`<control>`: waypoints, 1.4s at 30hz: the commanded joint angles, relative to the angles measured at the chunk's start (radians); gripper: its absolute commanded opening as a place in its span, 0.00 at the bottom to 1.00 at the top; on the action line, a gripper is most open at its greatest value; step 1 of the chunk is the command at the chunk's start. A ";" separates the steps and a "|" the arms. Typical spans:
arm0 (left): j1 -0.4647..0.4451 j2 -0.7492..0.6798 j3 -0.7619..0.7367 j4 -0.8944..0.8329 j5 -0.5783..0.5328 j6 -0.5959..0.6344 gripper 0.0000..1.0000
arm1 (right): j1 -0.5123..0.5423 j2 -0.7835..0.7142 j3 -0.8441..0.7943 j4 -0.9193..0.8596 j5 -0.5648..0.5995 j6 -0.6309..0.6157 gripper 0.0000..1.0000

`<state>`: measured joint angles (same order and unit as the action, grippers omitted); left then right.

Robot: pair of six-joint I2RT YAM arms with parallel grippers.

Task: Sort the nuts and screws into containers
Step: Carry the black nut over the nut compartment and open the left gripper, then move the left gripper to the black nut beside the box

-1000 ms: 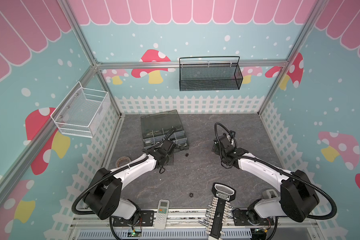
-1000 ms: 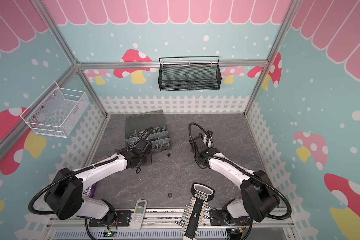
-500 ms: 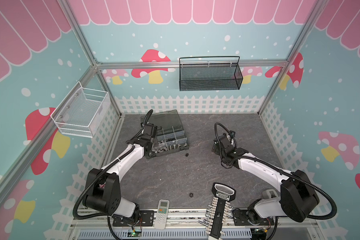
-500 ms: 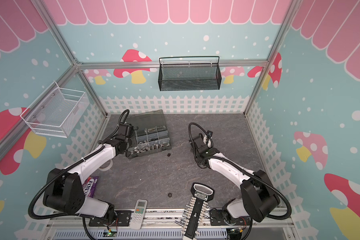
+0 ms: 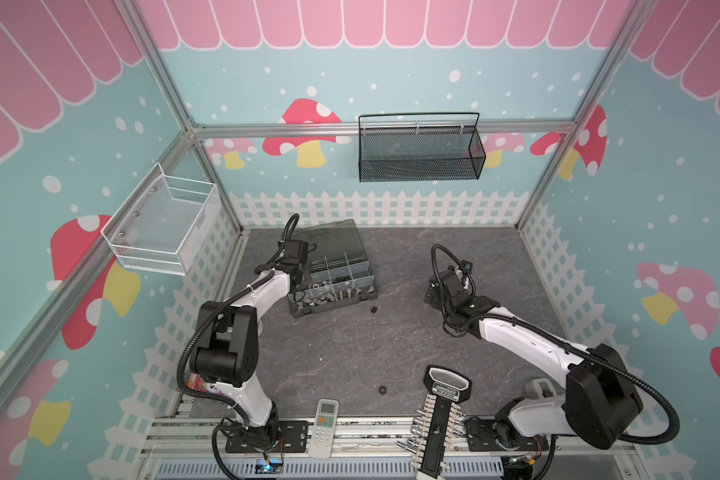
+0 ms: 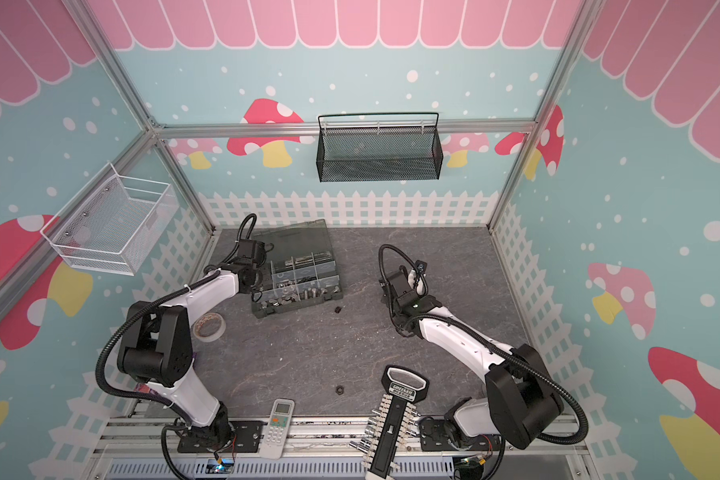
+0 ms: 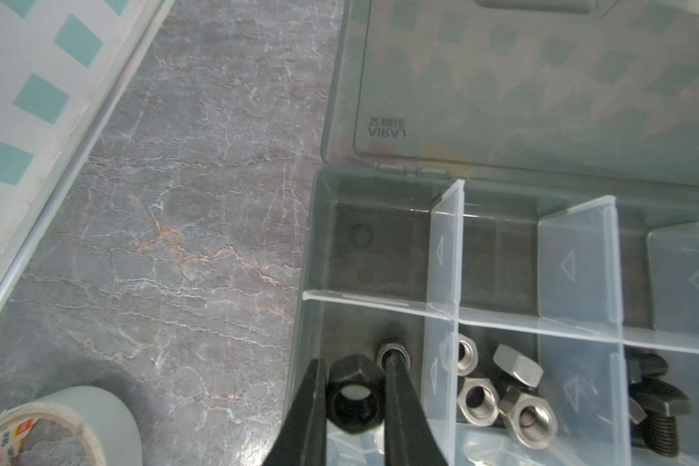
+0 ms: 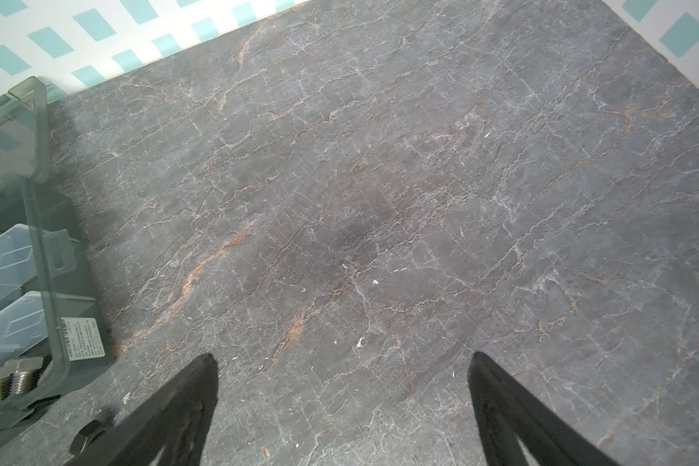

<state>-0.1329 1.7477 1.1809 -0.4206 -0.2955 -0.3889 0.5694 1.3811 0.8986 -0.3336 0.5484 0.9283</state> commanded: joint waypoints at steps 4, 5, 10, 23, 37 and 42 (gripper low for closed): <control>0.011 0.042 0.033 0.011 0.051 0.010 0.25 | -0.005 -0.015 0.002 -0.022 0.009 0.018 0.98; 0.011 0.048 0.034 0.010 0.051 0.012 0.26 | -0.006 -0.014 0.001 -0.022 0.009 0.017 0.98; 0.012 0.057 0.028 0.007 0.050 0.009 0.32 | -0.005 -0.017 0.001 -0.025 0.010 0.016 0.98; 0.007 -0.048 -0.026 0.008 0.110 -0.007 0.40 | -0.005 -0.014 0.011 -0.024 0.012 0.015 0.98; -0.197 -0.294 -0.219 0.136 0.151 -0.064 0.48 | -0.006 -0.015 -0.003 -0.006 -0.004 0.026 0.98; -0.324 -0.326 -0.274 0.213 0.166 -0.075 0.54 | -0.005 -0.020 -0.009 -0.003 -0.001 0.029 0.98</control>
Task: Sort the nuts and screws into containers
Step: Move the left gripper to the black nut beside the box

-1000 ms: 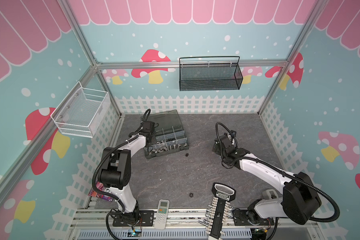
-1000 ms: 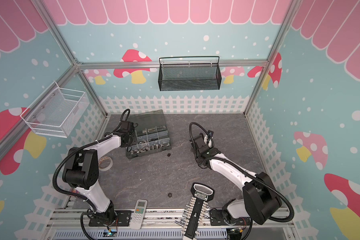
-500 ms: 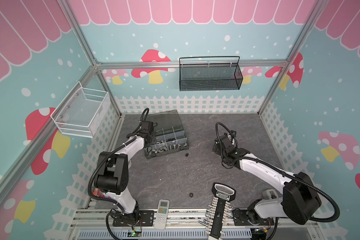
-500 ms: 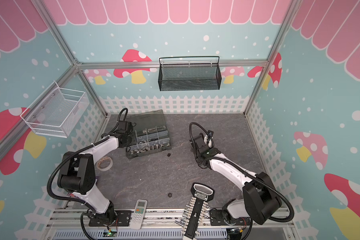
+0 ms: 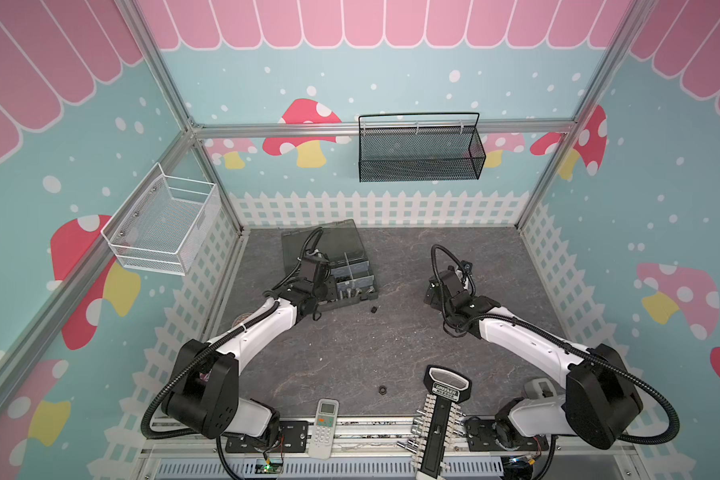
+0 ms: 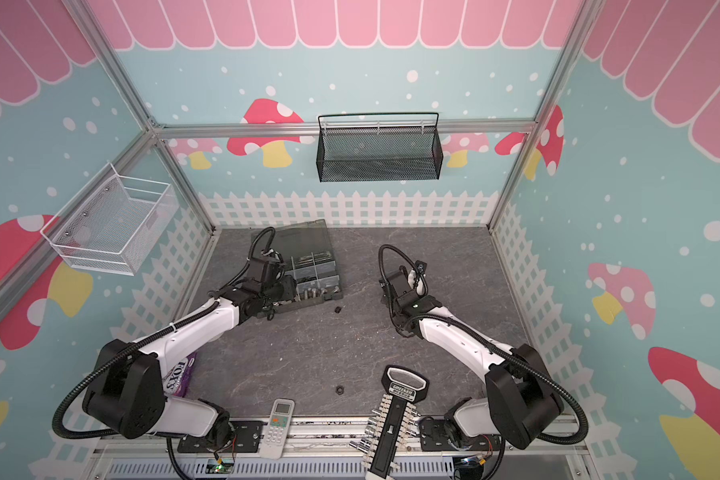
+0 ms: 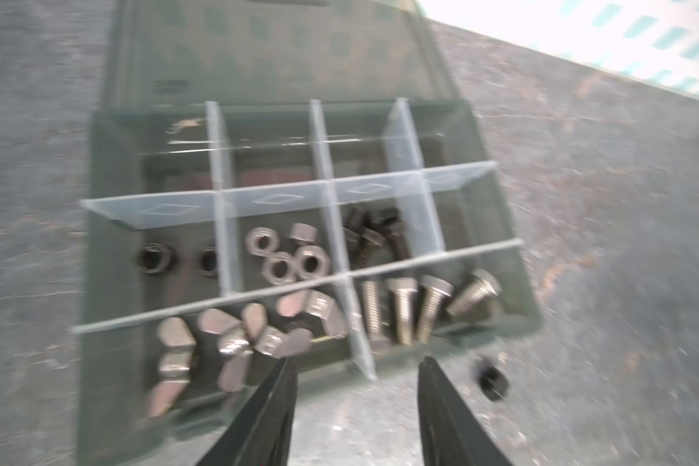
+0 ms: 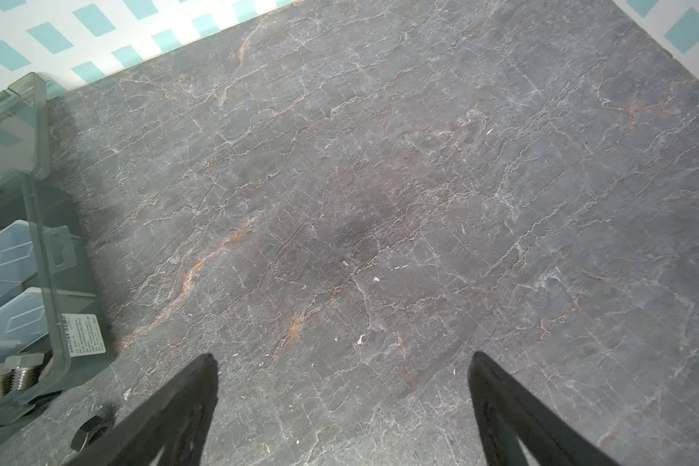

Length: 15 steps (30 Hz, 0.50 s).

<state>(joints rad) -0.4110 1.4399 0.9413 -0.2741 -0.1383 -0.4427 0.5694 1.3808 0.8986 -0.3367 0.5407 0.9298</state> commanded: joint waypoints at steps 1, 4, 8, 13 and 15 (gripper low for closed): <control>-0.063 -0.015 -0.040 0.084 0.016 -0.025 0.55 | -0.005 -0.019 -0.008 -0.001 0.007 0.028 0.98; -0.113 0.015 -0.048 0.126 0.043 -0.027 0.62 | -0.005 -0.011 -0.005 0.001 0.006 0.030 0.98; -0.163 0.092 -0.034 0.157 0.072 -0.024 0.64 | -0.005 -0.002 -0.001 -0.001 0.002 0.030 0.98; -0.206 0.183 0.002 0.185 0.098 0.008 0.61 | -0.006 -0.007 -0.007 -0.006 0.010 0.033 0.98; -0.214 0.219 0.018 0.190 0.109 0.017 0.57 | -0.005 -0.016 -0.012 -0.007 0.015 0.035 0.98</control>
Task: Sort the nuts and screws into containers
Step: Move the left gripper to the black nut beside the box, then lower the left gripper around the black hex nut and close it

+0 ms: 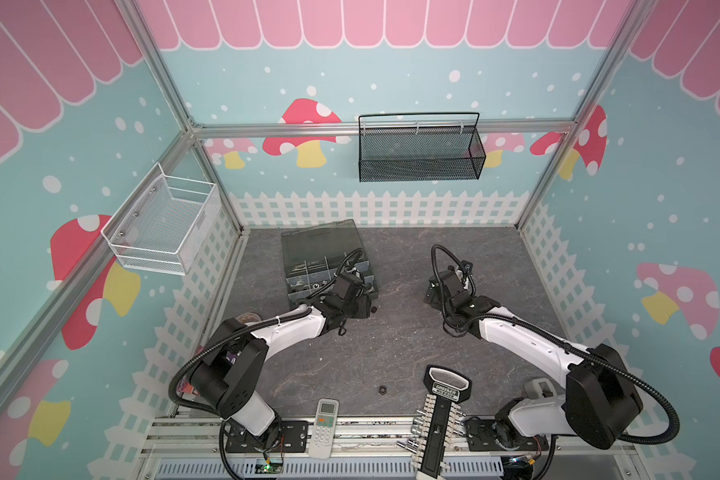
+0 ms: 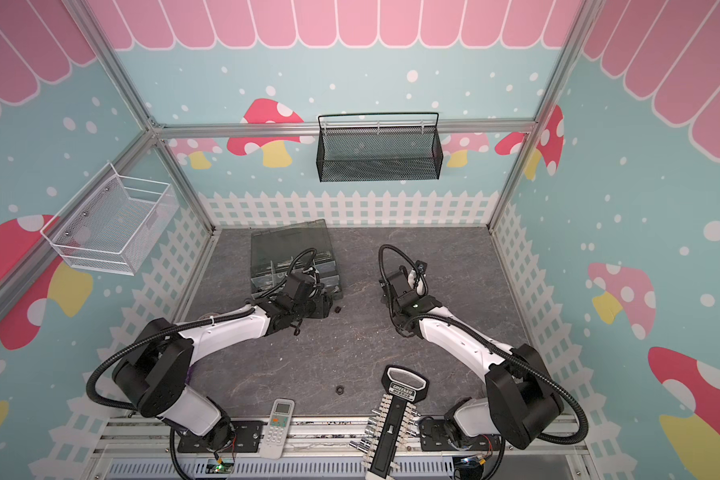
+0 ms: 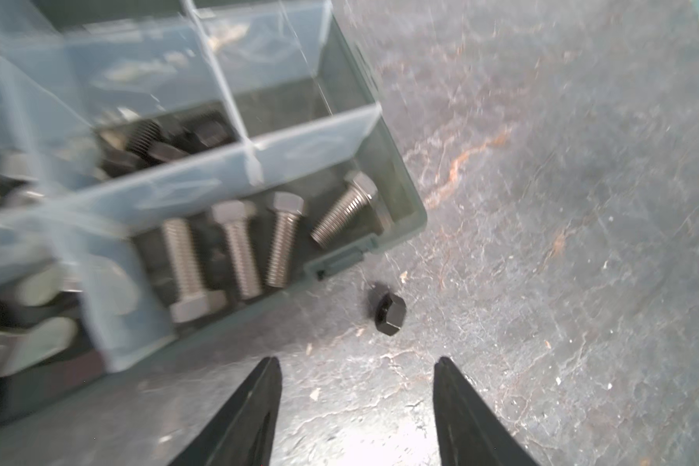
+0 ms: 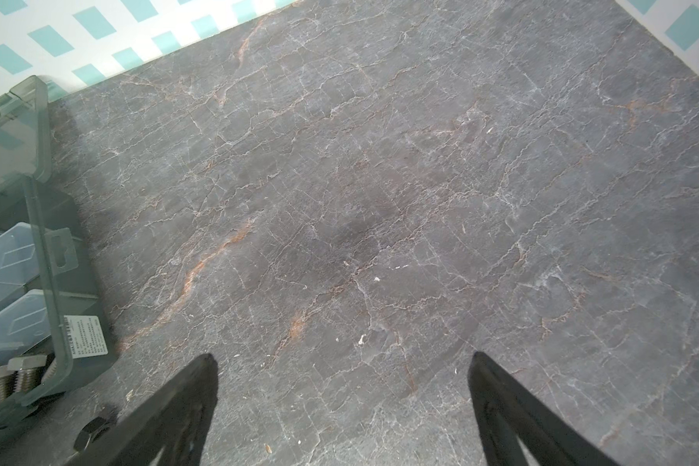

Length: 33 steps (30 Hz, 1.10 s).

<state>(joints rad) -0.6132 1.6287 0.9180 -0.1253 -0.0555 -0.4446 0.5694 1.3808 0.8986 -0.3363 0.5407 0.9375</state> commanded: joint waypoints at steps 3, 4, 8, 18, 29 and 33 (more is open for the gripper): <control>-0.020 0.077 0.062 0.049 0.041 0.027 0.52 | -0.005 -0.027 -0.020 -0.006 0.021 0.032 0.98; -0.021 0.093 0.069 0.050 0.046 0.029 0.52 | -0.005 -0.031 -0.023 -0.006 0.022 0.033 0.98; -0.028 0.149 0.093 0.049 0.060 0.035 0.48 | -0.005 -0.043 -0.033 -0.006 0.030 0.037 0.98; -0.036 0.236 0.139 0.030 0.043 0.059 0.43 | -0.006 -0.050 -0.040 -0.008 0.033 0.038 0.98; -0.050 0.293 0.211 -0.082 -0.026 0.078 0.40 | -0.006 -0.045 -0.034 -0.014 0.039 0.038 0.98; -0.060 0.301 0.225 -0.100 -0.034 0.086 0.36 | -0.005 -0.046 -0.033 -0.015 0.040 0.042 0.98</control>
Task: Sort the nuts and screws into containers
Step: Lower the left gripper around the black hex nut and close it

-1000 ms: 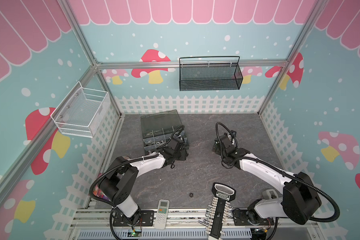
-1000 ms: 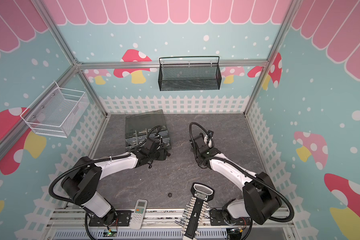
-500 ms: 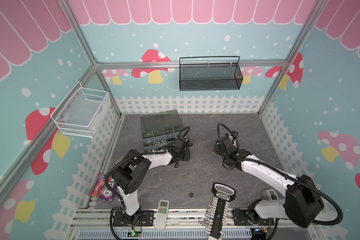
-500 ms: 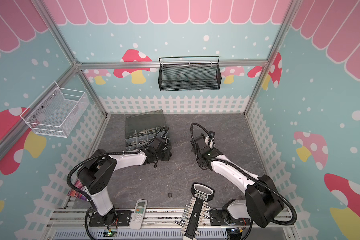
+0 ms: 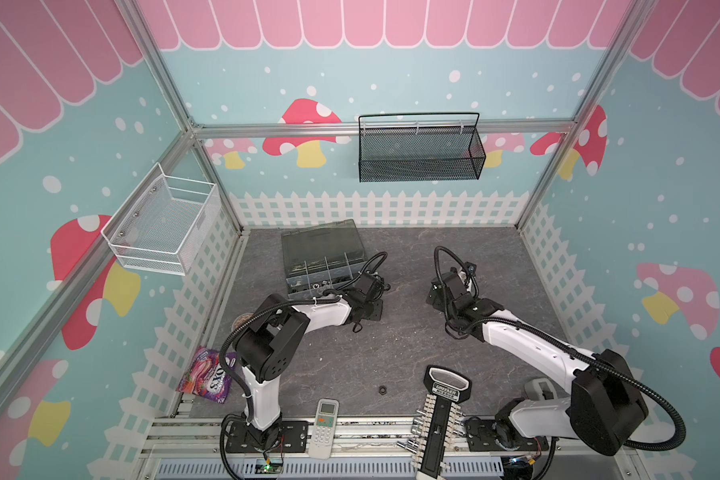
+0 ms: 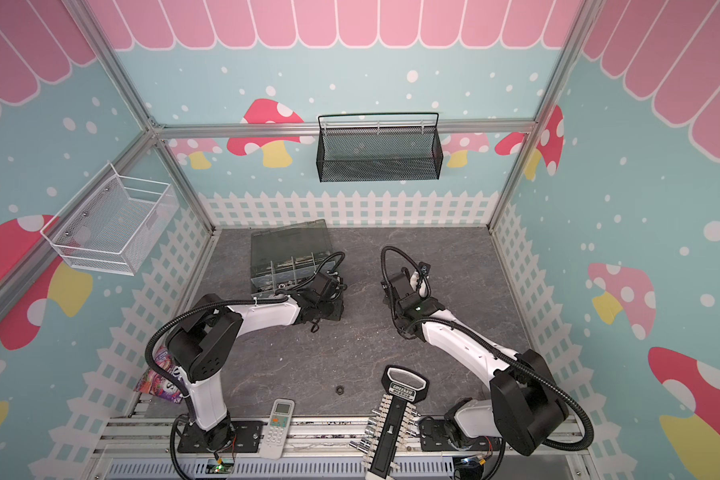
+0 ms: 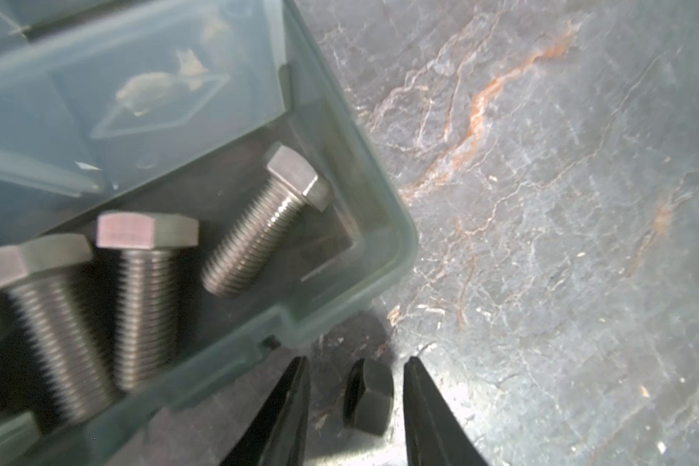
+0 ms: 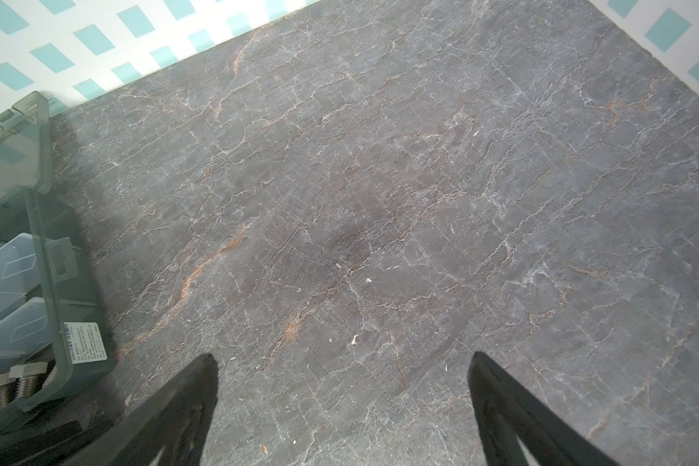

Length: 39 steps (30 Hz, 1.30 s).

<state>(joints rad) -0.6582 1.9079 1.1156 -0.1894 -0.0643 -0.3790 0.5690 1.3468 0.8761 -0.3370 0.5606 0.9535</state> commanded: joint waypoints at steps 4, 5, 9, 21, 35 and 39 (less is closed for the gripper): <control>-0.018 0.034 0.041 -0.055 -0.031 0.022 0.33 | -0.005 -0.019 -0.014 -0.022 0.026 0.036 0.98; -0.017 0.038 0.043 -0.060 -0.032 0.023 0.32 | -0.005 -0.022 -0.016 -0.023 0.028 0.037 0.98; -0.017 0.057 0.060 -0.079 -0.041 0.022 0.32 | -0.005 -0.032 -0.023 -0.022 0.033 0.038 0.98; -0.019 0.040 0.057 -0.098 -0.047 0.018 0.12 | -0.005 -0.040 -0.021 -0.022 0.038 0.036 0.98; -0.017 -0.216 -0.037 -0.101 -0.116 0.016 0.09 | -0.004 -0.028 -0.005 -0.020 0.036 0.028 0.98; 0.006 -0.299 -0.051 -0.125 -0.172 0.026 0.08 | -0.006 -0.022 -0.002 -0.022 0.032 0.028 0.98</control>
<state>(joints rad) -0.6662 1.6573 1.0794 -0.2893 -0.1707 -0.3614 0.5694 1.3281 0.8661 -0.3439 0.5758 0.9661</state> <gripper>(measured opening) 0.122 0.980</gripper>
